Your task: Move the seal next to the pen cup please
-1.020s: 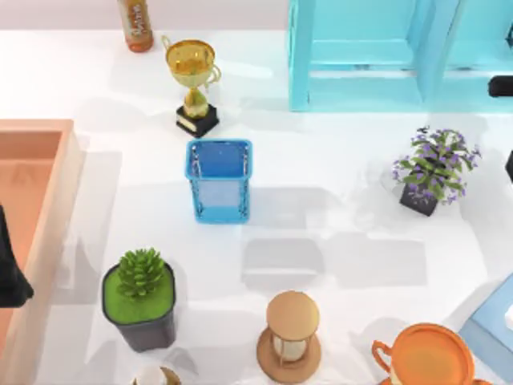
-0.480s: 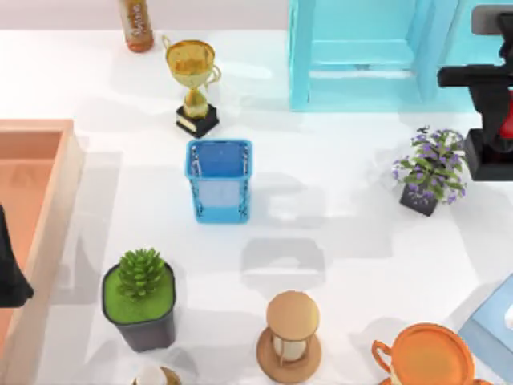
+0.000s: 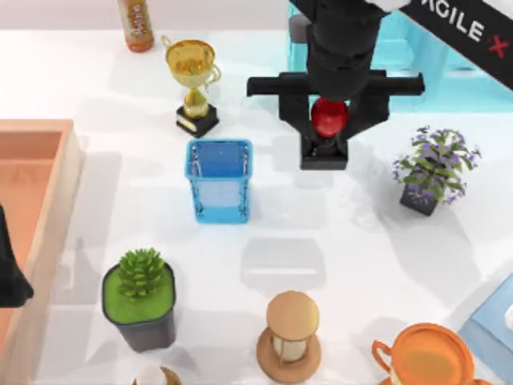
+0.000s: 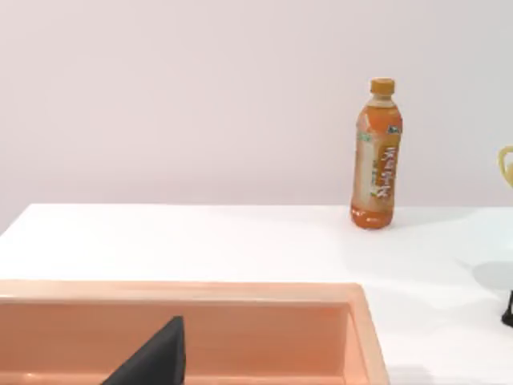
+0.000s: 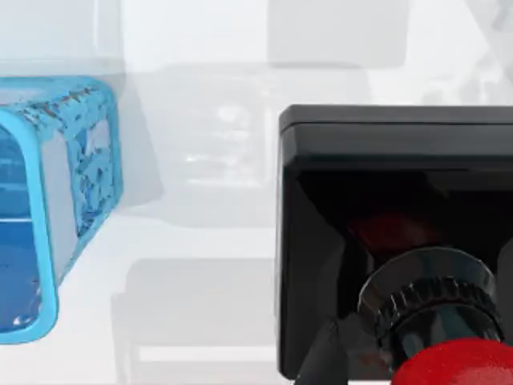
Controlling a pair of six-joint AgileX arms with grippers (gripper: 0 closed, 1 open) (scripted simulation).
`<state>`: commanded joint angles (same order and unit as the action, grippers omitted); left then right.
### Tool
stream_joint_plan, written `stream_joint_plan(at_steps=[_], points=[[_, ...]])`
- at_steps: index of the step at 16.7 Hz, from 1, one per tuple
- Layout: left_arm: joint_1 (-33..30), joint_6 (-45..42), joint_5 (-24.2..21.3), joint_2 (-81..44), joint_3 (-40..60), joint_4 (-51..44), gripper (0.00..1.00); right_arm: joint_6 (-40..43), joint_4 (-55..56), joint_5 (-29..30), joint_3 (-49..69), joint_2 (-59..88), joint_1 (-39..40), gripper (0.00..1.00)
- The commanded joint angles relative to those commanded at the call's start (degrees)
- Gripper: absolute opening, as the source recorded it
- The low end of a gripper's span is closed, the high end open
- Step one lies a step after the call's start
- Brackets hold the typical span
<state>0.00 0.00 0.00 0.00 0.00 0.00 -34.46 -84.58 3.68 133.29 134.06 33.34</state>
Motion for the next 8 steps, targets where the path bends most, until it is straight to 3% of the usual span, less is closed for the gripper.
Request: stream_joint_plan(at_steps=[8], points=[[0.00,0.00,0.00,0.00,0.00,0.00,1.00,-3.39,0.36,0.29,2.92,3.22,3.17,0.00]])
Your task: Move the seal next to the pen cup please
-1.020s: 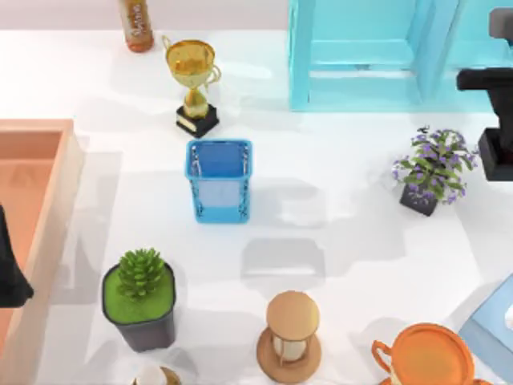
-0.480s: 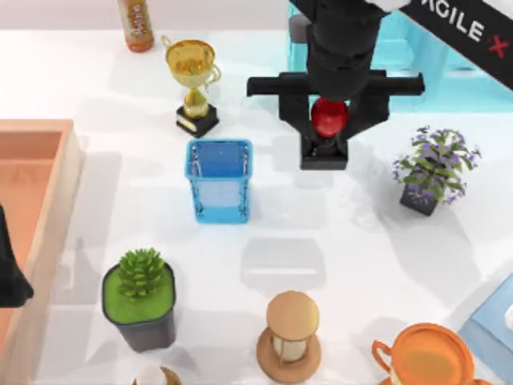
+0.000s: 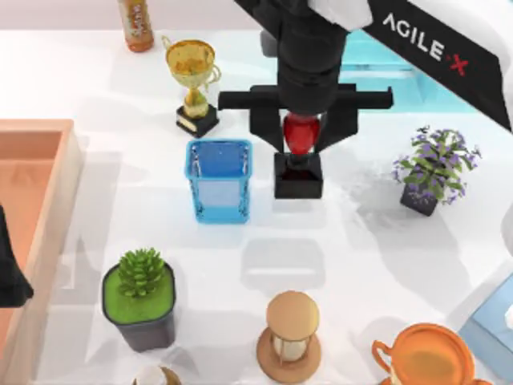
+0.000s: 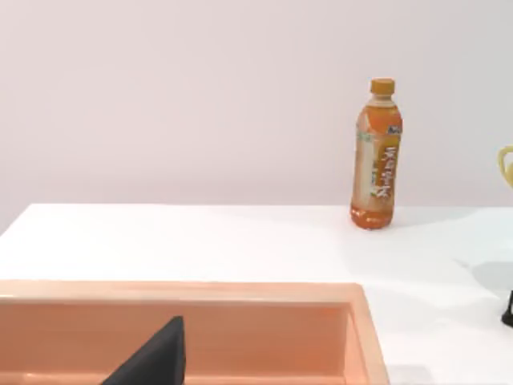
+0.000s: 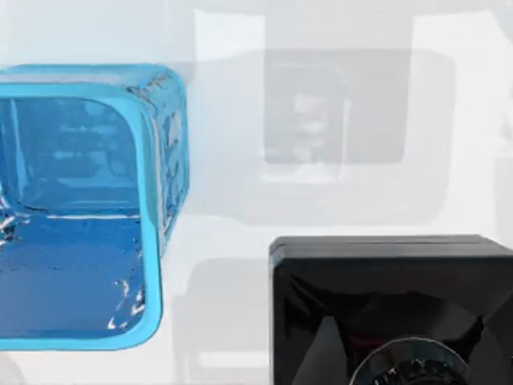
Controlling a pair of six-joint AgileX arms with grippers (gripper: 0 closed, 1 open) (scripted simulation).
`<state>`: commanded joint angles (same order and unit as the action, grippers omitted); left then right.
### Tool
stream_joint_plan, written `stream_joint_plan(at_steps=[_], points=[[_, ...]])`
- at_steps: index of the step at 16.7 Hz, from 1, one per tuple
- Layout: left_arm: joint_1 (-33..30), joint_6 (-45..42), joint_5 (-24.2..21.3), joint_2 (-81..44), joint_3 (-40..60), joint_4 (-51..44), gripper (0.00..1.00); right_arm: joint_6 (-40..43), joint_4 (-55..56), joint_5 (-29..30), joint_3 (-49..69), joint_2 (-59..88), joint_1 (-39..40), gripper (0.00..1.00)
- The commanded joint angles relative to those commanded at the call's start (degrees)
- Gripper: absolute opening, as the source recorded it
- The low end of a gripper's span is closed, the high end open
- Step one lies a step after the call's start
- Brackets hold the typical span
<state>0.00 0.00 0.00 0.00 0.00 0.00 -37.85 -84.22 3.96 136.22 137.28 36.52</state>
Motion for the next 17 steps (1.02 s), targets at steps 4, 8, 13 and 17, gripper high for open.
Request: stream_joint_plan(at_steps=[4,8,13,17], points=[[0.00,0.00,0.00,0.00,0.00,0.00,1.00,0.08,3.11,0.14,-3.81,-0.57,0.07,0.00],[0.00,0.00,0.00,0.00,0.00,0.00,1.00,0.08,3.88,0.19,-4.54,-0.71,0.13,0.00],[0.00,0.00,0.00,0.00,0.00,0.00,1.00,0.08,3.88,0.19,-4.54,-0.71,0.13,0.30],[0.00,0.00,0.00,0.00,0.00,0.00,1.00,0.08,3.88,0.19,-4.54,-0.71,0.13,0.60]])
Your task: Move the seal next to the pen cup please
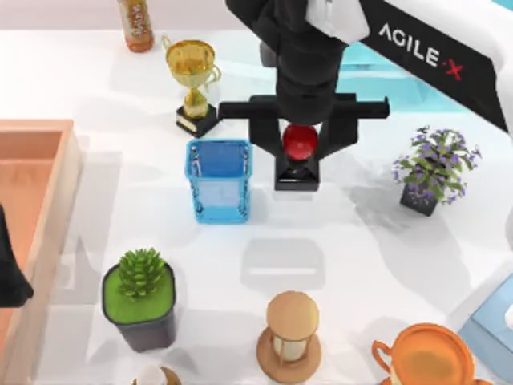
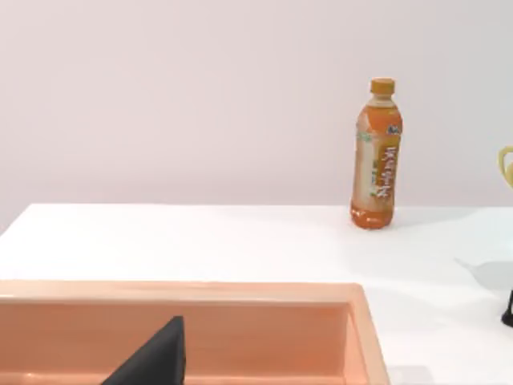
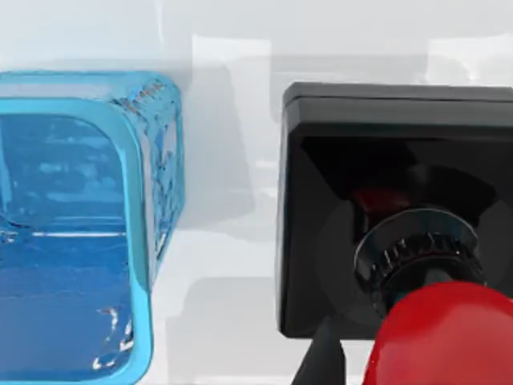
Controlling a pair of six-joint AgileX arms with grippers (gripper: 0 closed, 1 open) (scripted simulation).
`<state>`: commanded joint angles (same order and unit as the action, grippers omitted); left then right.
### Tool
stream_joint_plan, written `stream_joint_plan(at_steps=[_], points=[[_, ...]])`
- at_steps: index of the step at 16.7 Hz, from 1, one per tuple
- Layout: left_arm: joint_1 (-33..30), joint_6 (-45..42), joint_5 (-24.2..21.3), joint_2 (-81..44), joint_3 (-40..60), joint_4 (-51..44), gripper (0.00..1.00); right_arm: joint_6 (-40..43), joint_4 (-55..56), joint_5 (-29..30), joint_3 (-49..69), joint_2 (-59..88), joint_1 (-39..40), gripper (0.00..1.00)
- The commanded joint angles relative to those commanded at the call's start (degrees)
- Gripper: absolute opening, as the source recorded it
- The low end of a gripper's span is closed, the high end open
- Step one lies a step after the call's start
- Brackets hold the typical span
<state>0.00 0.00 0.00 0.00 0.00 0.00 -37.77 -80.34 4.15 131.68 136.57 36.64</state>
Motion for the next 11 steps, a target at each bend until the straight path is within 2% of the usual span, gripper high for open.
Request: stream_joint_plan(at_steps=[5,11], points=[[0.00,0.00,0.00,0.00,0.00,0.00,1.00,0.00,0.00,0.00,0.00,0.00,0.00,0.98],[0.00,0.00,0.00,0.00,0.00,0.00,1.00,0.00,0.00,0.00,0.00,0.00,0.00,1.00]])
